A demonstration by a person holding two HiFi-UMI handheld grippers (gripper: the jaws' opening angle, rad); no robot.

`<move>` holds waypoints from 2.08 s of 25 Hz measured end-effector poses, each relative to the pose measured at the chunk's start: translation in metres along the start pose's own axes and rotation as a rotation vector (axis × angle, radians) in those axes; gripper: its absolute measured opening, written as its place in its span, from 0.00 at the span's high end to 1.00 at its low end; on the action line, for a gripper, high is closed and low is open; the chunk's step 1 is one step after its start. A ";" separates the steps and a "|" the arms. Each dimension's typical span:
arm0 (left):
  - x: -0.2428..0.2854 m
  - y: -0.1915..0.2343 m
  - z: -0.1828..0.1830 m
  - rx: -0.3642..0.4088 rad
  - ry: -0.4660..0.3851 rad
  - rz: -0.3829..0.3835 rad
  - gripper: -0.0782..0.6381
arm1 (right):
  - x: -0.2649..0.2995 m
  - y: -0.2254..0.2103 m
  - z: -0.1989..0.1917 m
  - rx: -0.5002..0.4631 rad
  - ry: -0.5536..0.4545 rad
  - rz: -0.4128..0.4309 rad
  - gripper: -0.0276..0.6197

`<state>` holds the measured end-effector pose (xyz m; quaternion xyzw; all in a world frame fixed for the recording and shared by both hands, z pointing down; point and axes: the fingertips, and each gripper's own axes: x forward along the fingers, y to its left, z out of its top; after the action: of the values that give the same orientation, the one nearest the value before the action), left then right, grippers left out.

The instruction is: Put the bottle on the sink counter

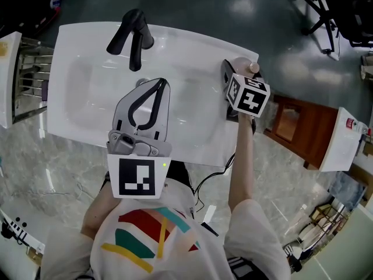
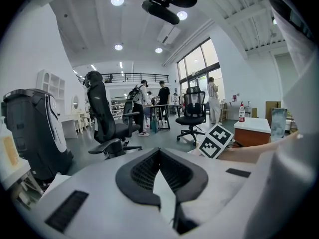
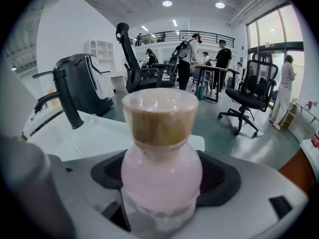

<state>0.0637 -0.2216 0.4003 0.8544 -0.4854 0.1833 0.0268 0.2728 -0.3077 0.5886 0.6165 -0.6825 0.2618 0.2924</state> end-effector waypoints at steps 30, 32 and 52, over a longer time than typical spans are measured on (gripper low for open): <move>-0.033 0.069 0.074 -0.070 -0.244 0.104 0.87 | -0.186 0.029 0.146 -0.021 -0.466 -0.152 0.53; -0.040 0.078 0.082 -0.075 -0.268 0.116 0.87 | -0.215 0.044 0.164 -0.005 -0.566 -0.157 0.65; -0.110 0.138 0.127 -0.066 -0.414 0.198 0.87 | -0.301 0.231 0.186 -0.093 -0.817 0.035 0.94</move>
<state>-0.0663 -0.2320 0.2266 0.8207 -0.5677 -0.0100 -0.0635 0.0492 -0.2105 0.2438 0.6444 -0.7638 -0.0307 0.0203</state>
